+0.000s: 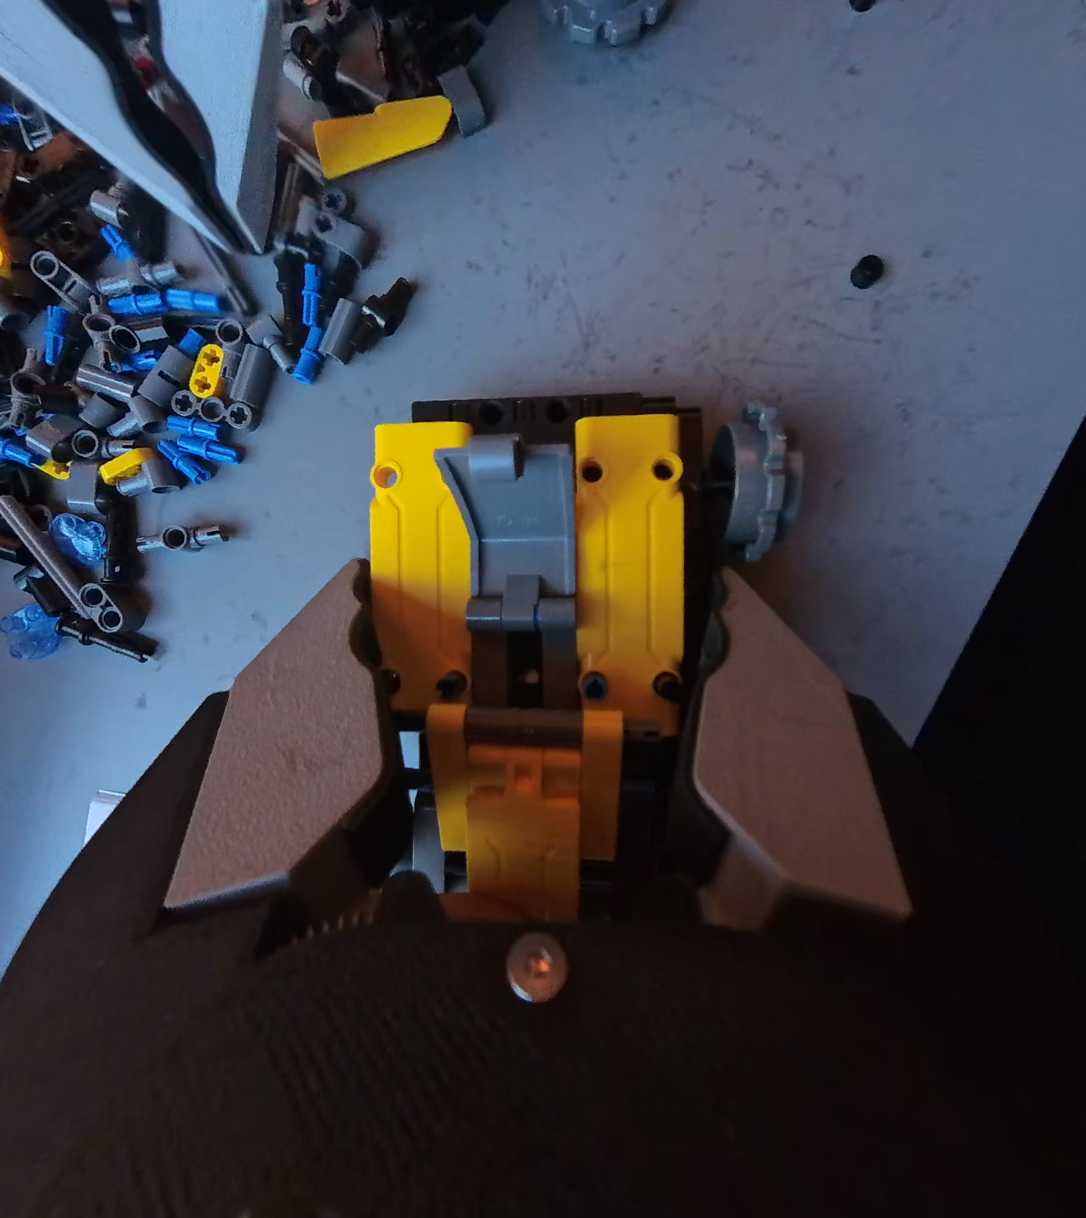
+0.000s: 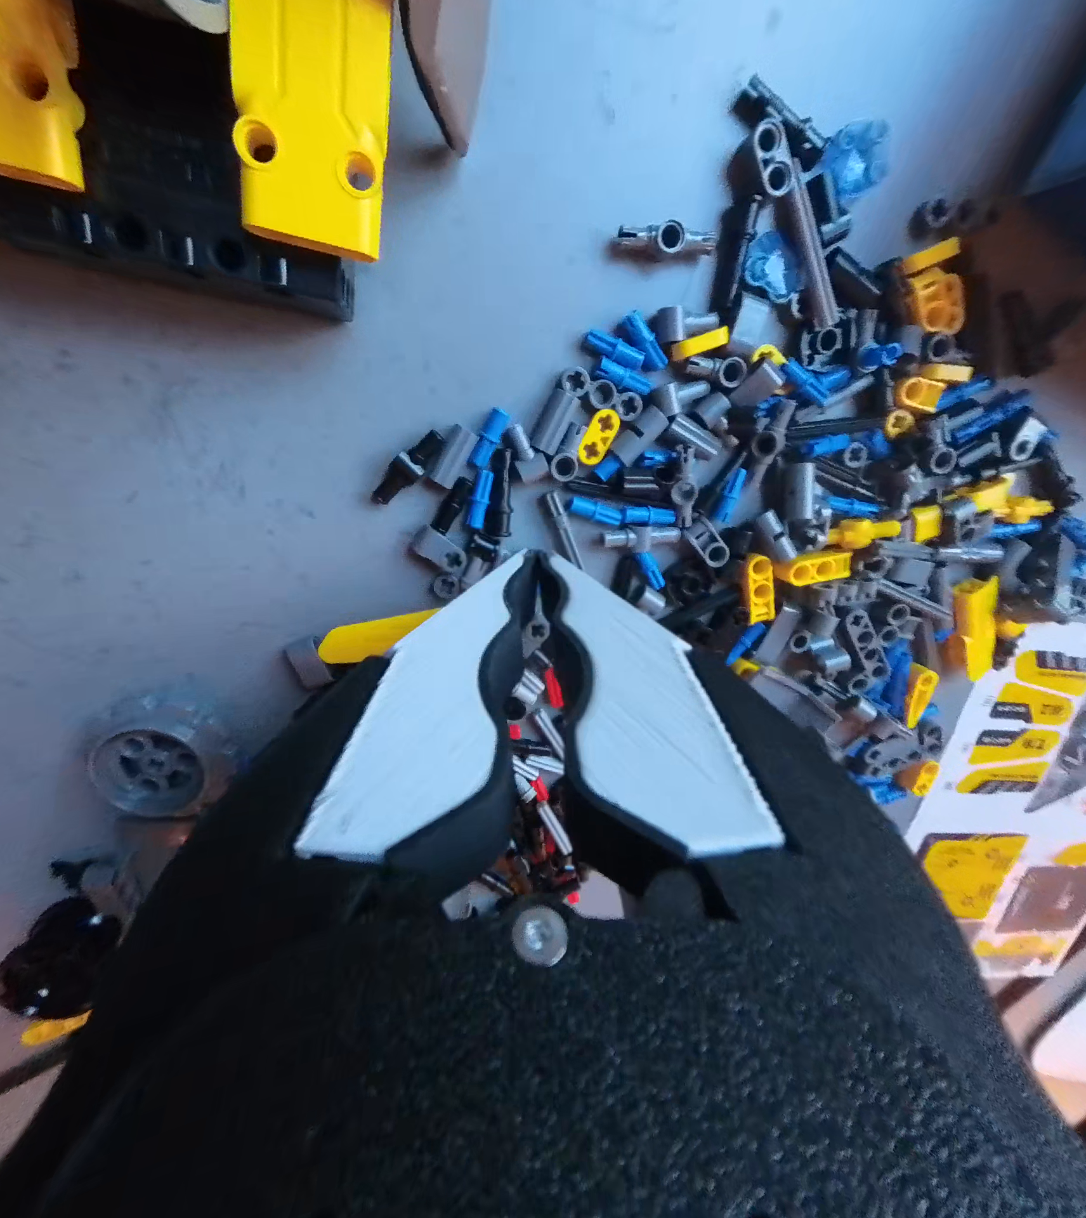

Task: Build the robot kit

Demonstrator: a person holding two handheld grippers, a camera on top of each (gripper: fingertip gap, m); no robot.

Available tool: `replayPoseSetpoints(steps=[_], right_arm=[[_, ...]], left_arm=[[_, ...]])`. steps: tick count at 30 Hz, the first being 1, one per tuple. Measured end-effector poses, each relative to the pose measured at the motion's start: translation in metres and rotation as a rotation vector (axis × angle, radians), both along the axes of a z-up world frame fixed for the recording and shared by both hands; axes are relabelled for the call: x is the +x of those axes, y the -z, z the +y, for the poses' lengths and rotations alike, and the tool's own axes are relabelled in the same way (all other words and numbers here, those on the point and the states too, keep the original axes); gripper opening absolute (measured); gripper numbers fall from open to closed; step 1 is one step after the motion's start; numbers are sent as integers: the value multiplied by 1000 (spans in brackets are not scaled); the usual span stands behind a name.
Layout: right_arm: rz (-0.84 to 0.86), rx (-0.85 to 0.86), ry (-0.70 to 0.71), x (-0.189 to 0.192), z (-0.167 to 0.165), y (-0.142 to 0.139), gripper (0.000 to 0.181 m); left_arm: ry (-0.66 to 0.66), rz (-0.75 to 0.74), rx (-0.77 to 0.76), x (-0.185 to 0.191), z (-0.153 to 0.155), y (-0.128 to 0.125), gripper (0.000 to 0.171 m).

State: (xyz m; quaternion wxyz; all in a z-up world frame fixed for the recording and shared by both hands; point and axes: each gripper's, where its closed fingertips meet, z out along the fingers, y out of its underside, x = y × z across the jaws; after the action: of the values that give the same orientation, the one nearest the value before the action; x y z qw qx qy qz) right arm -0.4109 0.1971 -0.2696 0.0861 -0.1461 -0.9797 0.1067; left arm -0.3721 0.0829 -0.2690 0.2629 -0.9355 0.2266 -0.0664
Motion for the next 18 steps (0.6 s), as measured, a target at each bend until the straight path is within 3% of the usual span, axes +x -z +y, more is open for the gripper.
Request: replayPoseSetpoints(steps=[3, 13, 18], right_arm=[[-1, -5, 37, -7, 3, -2, 14], [36, -6, 26, -18, 8, -8, 11], [-65, -42, 28, -14, 4, -1, 3]], left_arm=[[-2, -8, 14, 0, 0, -1, 96], [-4, -8, 9, 0, 0, 0, 97], [-10, -12, 14, 0, 1, -1, 96]])
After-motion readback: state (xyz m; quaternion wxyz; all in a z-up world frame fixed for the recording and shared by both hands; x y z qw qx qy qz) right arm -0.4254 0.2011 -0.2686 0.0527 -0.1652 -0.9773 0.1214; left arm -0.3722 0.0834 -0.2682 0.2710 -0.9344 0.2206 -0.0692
